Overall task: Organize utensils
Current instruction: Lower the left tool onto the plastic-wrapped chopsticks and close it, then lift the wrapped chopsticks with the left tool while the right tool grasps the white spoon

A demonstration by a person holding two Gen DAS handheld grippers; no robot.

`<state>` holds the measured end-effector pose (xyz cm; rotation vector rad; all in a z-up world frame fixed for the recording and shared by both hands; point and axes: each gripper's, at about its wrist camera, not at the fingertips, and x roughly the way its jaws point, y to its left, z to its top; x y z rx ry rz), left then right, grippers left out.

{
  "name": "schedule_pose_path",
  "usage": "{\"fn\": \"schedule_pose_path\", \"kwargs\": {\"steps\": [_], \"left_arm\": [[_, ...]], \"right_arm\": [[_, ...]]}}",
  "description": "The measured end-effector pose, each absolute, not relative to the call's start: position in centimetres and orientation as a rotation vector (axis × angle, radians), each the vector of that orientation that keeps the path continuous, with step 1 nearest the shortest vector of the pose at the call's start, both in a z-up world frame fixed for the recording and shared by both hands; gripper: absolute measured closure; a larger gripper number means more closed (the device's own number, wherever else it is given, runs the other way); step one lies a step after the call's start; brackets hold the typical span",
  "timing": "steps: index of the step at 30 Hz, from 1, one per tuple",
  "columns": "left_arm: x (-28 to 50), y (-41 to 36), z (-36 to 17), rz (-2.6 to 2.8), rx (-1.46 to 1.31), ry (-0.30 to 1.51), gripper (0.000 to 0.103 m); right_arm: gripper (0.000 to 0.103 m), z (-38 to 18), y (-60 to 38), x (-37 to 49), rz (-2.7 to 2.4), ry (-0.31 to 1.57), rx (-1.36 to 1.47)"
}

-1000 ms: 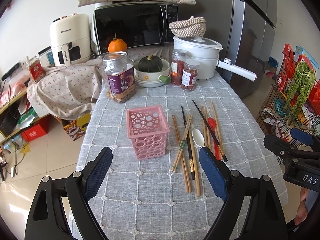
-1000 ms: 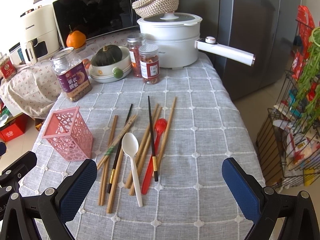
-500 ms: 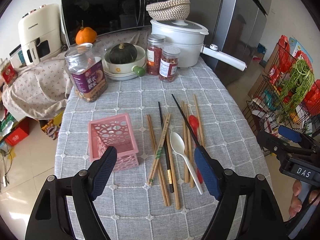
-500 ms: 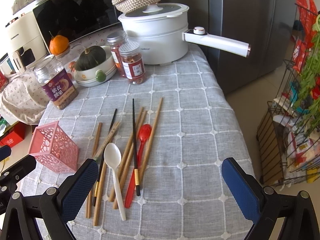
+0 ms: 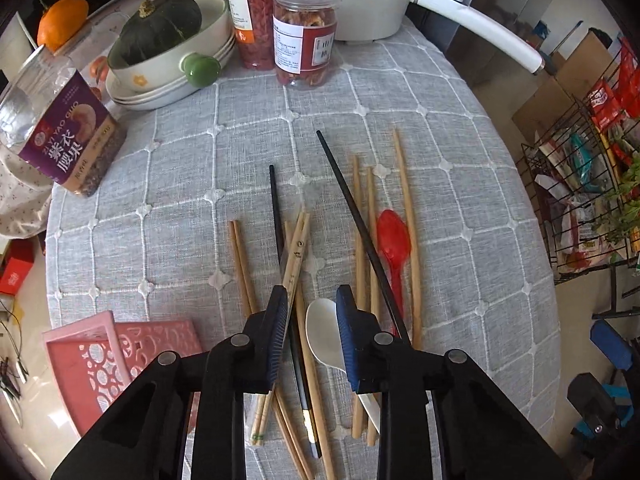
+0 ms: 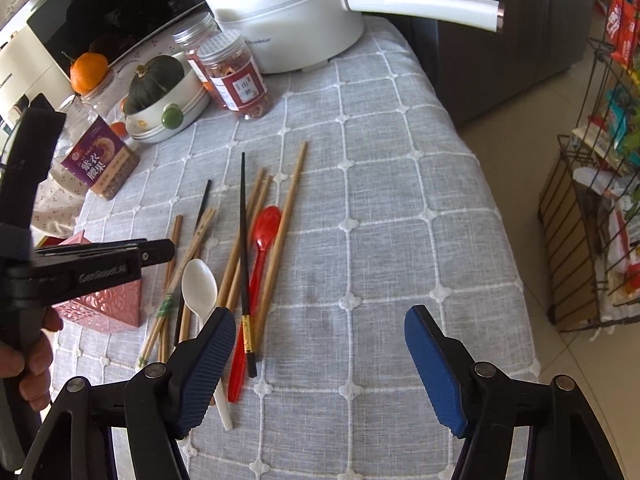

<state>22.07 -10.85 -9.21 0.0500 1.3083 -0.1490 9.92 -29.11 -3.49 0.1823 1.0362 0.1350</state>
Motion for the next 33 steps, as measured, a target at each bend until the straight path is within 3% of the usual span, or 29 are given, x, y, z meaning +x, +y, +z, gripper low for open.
{"fn": "schedule_pose_path", "kwargs": {"steps": [9, 16, 27, 33], "left_arm": [[25.1, -10.0, -13.3, -0.077, 0.066, 1.373, 0.080], [25.6, -9.9, -14.3, -0.082, 0.062, 1.358, 0.093], [19.7, -7.7, -6.7, -0.161, 0.006, 1.132, 0.093], [14.8, -5.0, -1.6, -0.207, -0.080, 0.953, 0.093]], "right_arm": [[0.028, -4.2, -29.6, 10.5, 0.133, 1.056, 0.181], [0.028, -4.5, -29.5, 10.8, 0.134, 1.066, 0.172], [0.029, -5.1, -27.5, 11.5, 0.159, 1.080, 0.159], [0.042, -6.1, -25.1, 12.0, 0.245, 1.110, 0.151]]}}
